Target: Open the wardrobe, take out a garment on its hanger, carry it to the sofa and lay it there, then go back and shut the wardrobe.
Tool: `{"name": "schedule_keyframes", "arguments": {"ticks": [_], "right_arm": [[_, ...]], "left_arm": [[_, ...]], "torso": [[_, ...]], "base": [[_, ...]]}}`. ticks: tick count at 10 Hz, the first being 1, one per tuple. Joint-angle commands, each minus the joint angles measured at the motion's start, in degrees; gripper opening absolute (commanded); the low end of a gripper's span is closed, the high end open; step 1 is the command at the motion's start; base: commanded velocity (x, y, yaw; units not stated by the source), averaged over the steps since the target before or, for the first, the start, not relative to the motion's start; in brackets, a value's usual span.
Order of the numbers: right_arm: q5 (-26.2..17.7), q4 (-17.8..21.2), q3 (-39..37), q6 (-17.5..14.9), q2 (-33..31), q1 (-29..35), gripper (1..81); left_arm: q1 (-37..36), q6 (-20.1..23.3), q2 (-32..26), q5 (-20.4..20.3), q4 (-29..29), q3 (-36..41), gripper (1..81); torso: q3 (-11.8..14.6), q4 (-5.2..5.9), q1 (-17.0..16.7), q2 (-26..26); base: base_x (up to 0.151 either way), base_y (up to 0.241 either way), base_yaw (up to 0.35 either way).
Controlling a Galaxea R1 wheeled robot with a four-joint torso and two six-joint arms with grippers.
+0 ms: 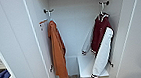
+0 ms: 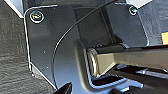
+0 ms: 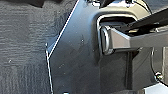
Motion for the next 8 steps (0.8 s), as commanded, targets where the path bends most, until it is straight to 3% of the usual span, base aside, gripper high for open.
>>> {"name": "schedule_keyframes", "arguments": {"ticks": [1,5,8], "right_arm": [[-1.64,7.02,0.10,-6.09,1.99,2.87,81.1],[-0.68,2.27,0.27,-7.05,2.43,1.55,81.1],[-0.06,2.18,0.89,-6.88,2.43,1.98,81.1]], "left_arm": [[-3.43,0.70,-0.42,3.21,0.96,-0.45,81.1],[-3.79,0.62,-0.95,2.68,1.32,-0.53,81.1],[-3.35,0.71,-0.69,2.59,1.67,-0.28,81.1]], "torso": [[0.00,0.00,0.00,0.00],[0.00,0.00,0.02,0.00],[0.00,0.00,0.00,0.00]], "base": [[0.000,0.000,0.000],[0.000,0.000,0.000],[0.000,0.000,0.000]]}}
